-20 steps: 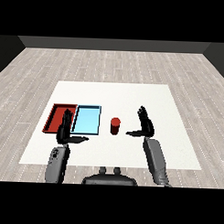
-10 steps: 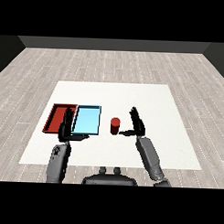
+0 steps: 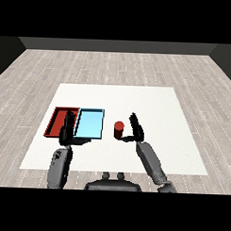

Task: Pick the red can and put it in the red box

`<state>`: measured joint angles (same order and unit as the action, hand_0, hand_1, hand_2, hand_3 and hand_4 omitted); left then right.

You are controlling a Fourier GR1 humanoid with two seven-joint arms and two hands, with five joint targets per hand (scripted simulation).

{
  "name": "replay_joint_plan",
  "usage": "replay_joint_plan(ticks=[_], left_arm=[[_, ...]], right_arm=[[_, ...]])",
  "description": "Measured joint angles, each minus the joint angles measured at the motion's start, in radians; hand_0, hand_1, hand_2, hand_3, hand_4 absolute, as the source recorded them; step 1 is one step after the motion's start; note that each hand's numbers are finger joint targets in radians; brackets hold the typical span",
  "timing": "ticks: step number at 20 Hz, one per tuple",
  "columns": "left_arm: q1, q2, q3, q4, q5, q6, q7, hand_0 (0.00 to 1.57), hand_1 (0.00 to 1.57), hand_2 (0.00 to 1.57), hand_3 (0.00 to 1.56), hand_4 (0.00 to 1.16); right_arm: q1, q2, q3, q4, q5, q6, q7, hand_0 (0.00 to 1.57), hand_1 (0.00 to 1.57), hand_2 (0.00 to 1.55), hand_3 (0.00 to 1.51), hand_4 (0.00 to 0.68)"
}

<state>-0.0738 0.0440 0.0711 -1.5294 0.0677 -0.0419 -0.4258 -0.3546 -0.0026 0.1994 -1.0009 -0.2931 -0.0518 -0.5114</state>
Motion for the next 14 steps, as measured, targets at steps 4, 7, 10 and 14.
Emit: replay_joint_plan(ticks=[4, 7, 10, 14], left_arm=[[0.032, -0.001, -0.012, -0.029, -0.003, -0.004, 0.001, 0.00, 0.00, 0.00, 0.00, 0.00], [0.027, -0.004, -0.017, -0.025, -0.008, -0.001, -0.002, 0.00, 0.00, 0.00, 0.00, 0.00], [0.038, 0.011, -0.006, -0.045, 0.004, -0.013, 0.008, 0.00, 0.00, 0.00, 0.00, 0.00], [0.026, 0.014, 0.000, -0.032, 0.007, -0.016, 0.004, 0.00, 0.00, 0.00, 0.00, 0.00]], right_arm=[[0.006, 0.002, 0.076, 0.023, -0.048, -0.053, -0.035, 0.00, 0.00, 0.00, 0.00, 0.000], [-0.037, 0.002, 0.076, 0.077, -0.074, -0.061, -0.045, 0.00, 0.00, 0.00, 0.00, 0.000], [-0.065, 0.002, 0.103, 0.124, -0.112, -0.075, -0.079, 0.00, 0.00, 0.00, 0.00, 0.000], [-0.086, 0.002, 0.118, 0.181, -0.142, -0.066, -0.106, 0.00, 0.00, 0.00, 0.00, 0.000]])
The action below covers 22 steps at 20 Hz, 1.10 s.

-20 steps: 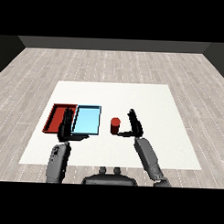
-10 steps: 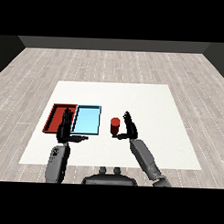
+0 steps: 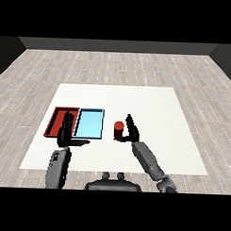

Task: Pick the red can and put it in the red box

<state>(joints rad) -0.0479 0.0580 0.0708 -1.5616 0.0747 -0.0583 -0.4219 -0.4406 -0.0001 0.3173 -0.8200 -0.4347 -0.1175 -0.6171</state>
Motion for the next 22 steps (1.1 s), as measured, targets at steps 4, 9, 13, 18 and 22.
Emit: replay_joint_plan(ticks=[4, 9, 13, 18, 22], left_arm=[[-0.012, 0.005, 0.005, 0.008, 0.005, -0.004, 0.007, 0.00, 0.00, 0.00, 0.00, 0.00], [0.010, 0.000, -0.002, -0.008, 0.001, -0.005, 0.003, 0.00, 0.00, 0.00, 0.00, 0.00], [0.008, -0.003, -0.009, -0.012, -0.007, -0.001, 0.007, 0.00, 0.00, 0.00, 0.00, 0.00], [0.012, 0.003, -0.007, -0.020, -0.006, -0.006, 0.017, 0.00, 0.00, 0.00, 0.00, 0.00], [0.022, -0.007, -0.017, -0.033, -0.012, 0.000, 0.015, 0.00, 0.00, 0.00, 0.00, 0.00]], right_arm=[[-0.032, 0.000, 0.015, 0.033, -0.023, -0.005, -0.007, 0.00, 0.00, 0.00, 0.00, 0.000], [-0.042, 0.000, 0.056, 0.051, -0.070, -0.013, -0.030, 0.00, 0.00, 0.00, 0.00, 0.000], [-0.074, 0.000, 0.086, 0.070, -0.114, -0.021, -0.039, 0.00, 0.00, 0.00, 0.00, 0.000], [-0.085, 0.000, 0.146, 0.063, -0.173, -0.040, -0.048, 0.00, 0.00, 0.00, 0.00, 0.000], [-0.104, 0.000, 0.147, 0.086, -0.188, -0.019, -0.045, 0.00, 0.00, 0.00, 0.00, 0.000]])
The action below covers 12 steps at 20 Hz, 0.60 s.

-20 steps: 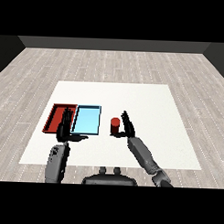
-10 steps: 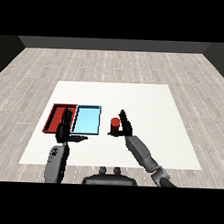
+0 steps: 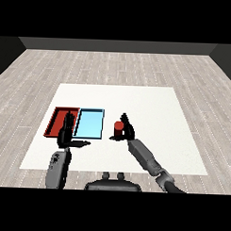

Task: Pick the red can and put it in the red box

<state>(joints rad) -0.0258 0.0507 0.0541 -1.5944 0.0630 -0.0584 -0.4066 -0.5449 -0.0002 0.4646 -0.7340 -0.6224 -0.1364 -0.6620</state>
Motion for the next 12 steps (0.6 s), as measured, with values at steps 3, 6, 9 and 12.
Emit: replay_joint_plan(ticks=[3, 6, 9, 12], left_arm=[[-0.031, 0.006, 0.014, 0.038, 0.001, 0.000, -0.011, 0.00, 0.00, 0.00, 0.00, 0.00], [-0.009, 0.002, 0.006, 0.000, 0.005, 0.001, 0.011, 0.00, 0.00, 0.00, 0.00, 0.00], [-0.017, 0.002, 0.002, 0.009, -0.004, 0.007, 0.011, 0.00, 0.00, 0.00, 0.00, 0.00], [-0.004, -0.008, -0.003, 0.024, -0.012, 0.009, -0.019, 0.00, 0.00, 0.00, 0.00, 0.00]], right_arm=[[-0.013, 0.000, 0.028, -0.013, -0.025, -0.027, 0.014, 0.00, 0.00, 0.00, 0.00, 0.000], [-0.015, 0.000, 0.054, -0.026, -0.030, -0.063, 0.028, 0.00, 0.00, 0.00, 0.00, 0.000], [-0.045, 0.000, 0.072, -0.004, -0.051, -0.109, 0.050, 0.00, 0.00, 0.00, 0.00, 0.000], [-0.061, 0.000, 0.076, 0.024, -0.073, -0.143, 0.055, 1.14, 1.14, 1.24, 1.19, 0.000]])
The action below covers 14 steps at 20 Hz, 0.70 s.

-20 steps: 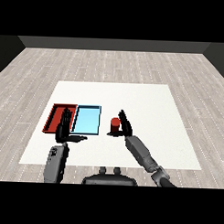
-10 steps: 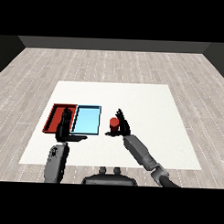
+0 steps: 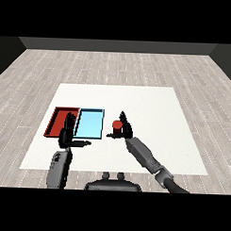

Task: Pick the red can and put it in the red box

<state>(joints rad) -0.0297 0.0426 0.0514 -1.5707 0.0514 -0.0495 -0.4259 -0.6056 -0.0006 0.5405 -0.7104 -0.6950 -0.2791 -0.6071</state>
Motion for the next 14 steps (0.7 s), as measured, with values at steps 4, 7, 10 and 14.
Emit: replay_joint_plan(ticks=[4, 7, 10, 14], left_arm=[[0.002, 0.008, 0.010, 0.005, 0.002, -0.002, -0.011, 0.00, 0.00, 0.00, 0.00, 0.00], [0.006, 0.009, 0.009, 0.007, -0.001, -0.005, -0.016, 0.00, 0.00, 0.00, 0.00, 0.00], [-0.018, 0.017, 0.024, 0.039, 0.011, -0.015, -0.023, 0.00, 0.00, 0.00, 0.00, 0.00], [-0.006, 0.019, 0.021, 0.013, 0.010, -0.014, -0.009, 0.00, 0.00, 0.00, 0.00, 0.00]], right_arm=[[-0.032, 0.000, -0.005, 0.022, -0.002, -0.092, 0.048, 1.57, 1.57, 1.50, 1.45, 0.574], [-0.044, 0.000, 0.028, 0.052, -0.014, -0.146, 0.064, 1.57, 1.57, 1.49, 1.44, 0.566], [-0.054, 0.000, 0.032, 0.066, -0.007, -0.161, 0.072, 1.57, 1.57, 1.49, 1.43, 0.573], [-0.061, 0.000, 0.038, 0.059, -0.003, -0.187, 0.100, 1.57, 1.57, 1.49, 1.43, 0.577]])
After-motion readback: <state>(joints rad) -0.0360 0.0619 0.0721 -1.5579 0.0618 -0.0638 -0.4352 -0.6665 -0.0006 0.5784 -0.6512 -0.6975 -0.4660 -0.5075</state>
